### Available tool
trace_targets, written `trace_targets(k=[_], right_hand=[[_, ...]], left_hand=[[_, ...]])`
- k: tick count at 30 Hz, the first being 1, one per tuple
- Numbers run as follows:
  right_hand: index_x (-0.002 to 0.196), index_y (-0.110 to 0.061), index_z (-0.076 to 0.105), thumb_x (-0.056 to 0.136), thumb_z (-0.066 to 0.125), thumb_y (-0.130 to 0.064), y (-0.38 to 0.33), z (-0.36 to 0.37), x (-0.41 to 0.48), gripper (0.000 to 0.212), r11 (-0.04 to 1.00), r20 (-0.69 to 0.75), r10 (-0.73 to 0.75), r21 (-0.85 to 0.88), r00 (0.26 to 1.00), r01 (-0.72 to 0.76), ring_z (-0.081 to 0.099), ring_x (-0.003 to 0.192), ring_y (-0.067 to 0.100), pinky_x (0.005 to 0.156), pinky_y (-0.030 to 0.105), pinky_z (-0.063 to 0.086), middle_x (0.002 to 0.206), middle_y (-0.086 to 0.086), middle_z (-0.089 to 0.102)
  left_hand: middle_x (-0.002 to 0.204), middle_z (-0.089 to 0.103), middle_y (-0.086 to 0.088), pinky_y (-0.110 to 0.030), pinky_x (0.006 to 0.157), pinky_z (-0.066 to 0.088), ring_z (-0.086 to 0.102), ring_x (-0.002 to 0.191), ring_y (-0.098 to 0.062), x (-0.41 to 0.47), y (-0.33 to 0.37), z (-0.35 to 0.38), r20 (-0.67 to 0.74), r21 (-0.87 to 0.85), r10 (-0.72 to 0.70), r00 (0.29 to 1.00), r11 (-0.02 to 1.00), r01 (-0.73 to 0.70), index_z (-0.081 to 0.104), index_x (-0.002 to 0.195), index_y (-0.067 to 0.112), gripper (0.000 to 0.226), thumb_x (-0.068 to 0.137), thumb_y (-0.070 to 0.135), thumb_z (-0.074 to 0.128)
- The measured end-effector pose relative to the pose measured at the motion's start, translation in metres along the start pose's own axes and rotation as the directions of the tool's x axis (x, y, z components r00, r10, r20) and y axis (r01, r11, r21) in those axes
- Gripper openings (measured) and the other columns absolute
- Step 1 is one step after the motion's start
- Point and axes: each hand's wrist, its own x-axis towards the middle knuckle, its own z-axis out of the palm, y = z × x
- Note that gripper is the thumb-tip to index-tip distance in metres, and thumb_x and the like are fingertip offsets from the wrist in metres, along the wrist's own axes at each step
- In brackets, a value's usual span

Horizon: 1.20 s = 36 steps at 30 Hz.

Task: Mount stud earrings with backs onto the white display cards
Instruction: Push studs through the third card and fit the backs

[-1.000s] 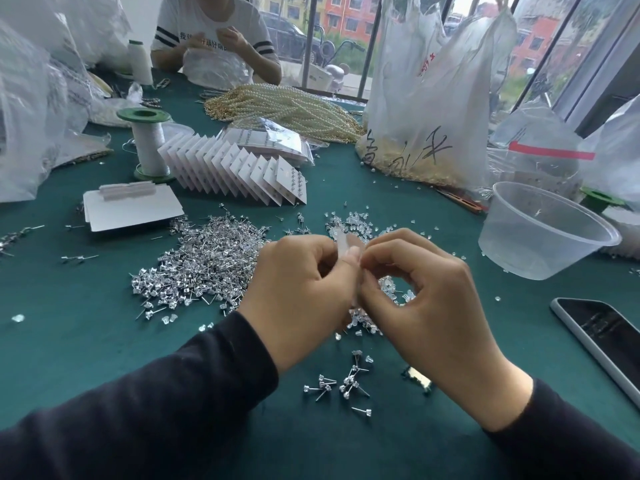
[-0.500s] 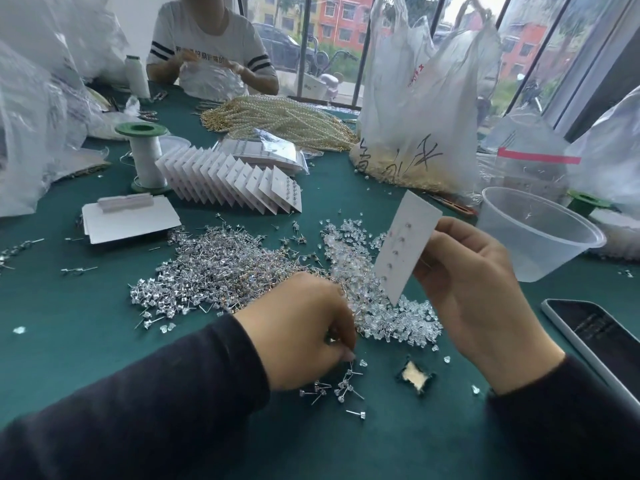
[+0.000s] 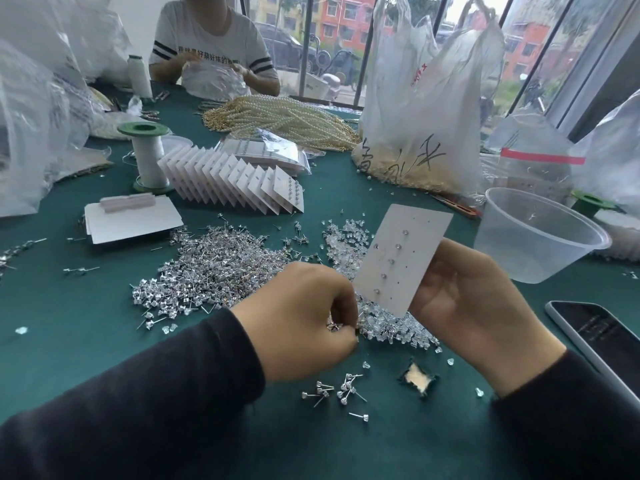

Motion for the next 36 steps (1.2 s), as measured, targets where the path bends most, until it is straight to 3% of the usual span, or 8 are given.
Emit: trace_targets(k=[5, 10, 19, 22, 25, 27, 31, 36], right_hand=[[0.077, -0.009, 0.073, 0.054, 0.067, -0.022, 0.002, 0.0, -0.001, 0.028, 0.997, 0.035, 0.066, -0.031, 0.997, -0.065, 0.067, 0.075, 0.023, 0.072, 0.037, 0.057, 0.08, 0.009, 0.069], [0.087, -0.006, 0.066, 0.062, 0.062, -0.021, 0.001, 0.0, -0.002, 0.03, 0.991, 0.059, 0.12, -0.061, 0.991, -0.116, 0.058, 0.08, 0.025, 0.073, 0.037, 0.053, 0.084, 0.01, 0.062], [0.096, -0.005, 0.061, 0.066, 0.06, -0.023, 0.001, -0.001, -0.002, 0.035, 0.98, 0.103, 0.192, -0.078, 0.976, -0.184, 0.056, 0.085, 0.029, 0.075, 0.038, 0.051, 0.092, 0.016, 0.058], [0.115, -0.001, 0.05, 0.073, 0.056, -0.021, 0.001, 0.002, -0.002, 0.048, 0.979, 0.163, 0.198, -0.076, 0.966, -0.188, 0.044, 0.099, 0.033, 0.08, 0.041, 0.047, 0.11, 0.021, 0.046], [0.118, 0.004, 0.053, 0.073, 0.058, -0.018, 0.002, 0.003, -0.004, 0.05, 0.982, 0.208, 0.19, -0.033, 0.96, -0.187, 0.058, 0.095, 0.032, 0.085, 0.044, 0.053, 0.105, 0.019, 0.056], [0.111, 0.002, 0.06, 0.067, 0.071, -0.017, 0.005, 0.005, -0.006, 0.049, 0.979, 0.242, 0.192, 0.015, 0.951, -0.202, 0.064, 0.092, 0.033, 0.082, 0.045, 0.055, 0.101, 0.02, 0.061], [0.097, -0.002, 0.068, 0.052, 0.085, -0.016, 0.009, 0.009, -0.009, 0.051, 0.972, 0.315, 0.217, 0.017, 0.924, -0.234, 0.068, 0.08, 0.03, 0.072, 0.042, 0.057, 0.089, 0.018, 0.066], [0.098, -0.002, 0.065, 0.068, 0.067, -0.004, 0.009, 0.013, -0.01, 0.03, 0.972, 0.282, 0.231, -0.035, 0.931, -0.23, 0.066, 0.076, 0.028, 0.069, 0.041, 0.056, 0.091, 0.019, 0.062]], left_hand=[[0.055, 0.06, 0.005, -0.013, 0.048, 0.039, 0.048, 0.047, -0.002, 0.002, -0.001, -0.009, -0.083, -0.282, -0.098, 0.992, 0.957, 0.071, 0.063, 0.065, 0.015, 0.005, 0.066, 0.02, 0.063], [0.055, 0.057, 0.003, -0.014, 0.045, 0.038, 0.047, 0.048, -0.007, 0.004, -0.003, -0.015, -0.001, -0.531, -0.148, 0.989, 0.838, 0.125, 0.063, 0.066, 0.013, 0.008, 0.064, 0.02, 0.062], [0.049, 0.056, 0.009, -0.016, 0.048, 0.038, 0.046, 0.047, -0.005, 0.002, -0.004, -0.013, 0.091, -0.397, -0.033, 0.995, 0.915, 0.067, 0.07, 0.067, 0.014, 0.009, 0.073, 0.008, 0.072], [0.061, 0.066, -0.008, -0.032, 0.05, 0.046, 0.056, 0.054, -0.015, 0.003, -0.002, -0.012, -0.066, -0.472, -0.027, 0.997, 0.882, -0.007, 0.069, 0.07, 0.01, 0.007, 0.074, 0.005, 0.071], [0.064, 0.066, -0.005, -0.017, 0.05, 0.048, 0.062, 0.055, -0.009, 0.004, 0.002, -0.01, -0.314, -0.568, -0.106, 0.943, 0.817, -0.098, 0.065, 0.073, 0.009, 0.009, 0.076, 0.0, 0.067], [0.065, 0.066, -0.001, -0.014, 0.05, 0.047, 0.06, 0.052, -0.004, 0.005, 0.002, -0.009, -0.419, -0.538, -0.147, 0.896, 0.835, -0.115, 0.064, 0.072, 0.014, 0.014, 0.077, 0.001, 0.067], [0.07, 0.065, -0.003, -0.023, 0.05, 0.05, 0.06, 0.055, -0.011, 0.005, 0.002, -0.007, -0.499, -0.416, -0.122, 0.858, 0.902, -0.114, 0.063, 0.073, 0.017, 0.006, 0.075, 0.014, 0.066], [0.072, 0.066, 0.0, -0.032, 0.06, 0.052, 0.061, 0.062, -0.016, 0.003, 0.006, -0.006, -0.538, -0.346, -0.112, 0.836, 0.933, -0.097, 0.062, 0.074, 0.02, 0.002, 0.074, 0.021, 0.06]])
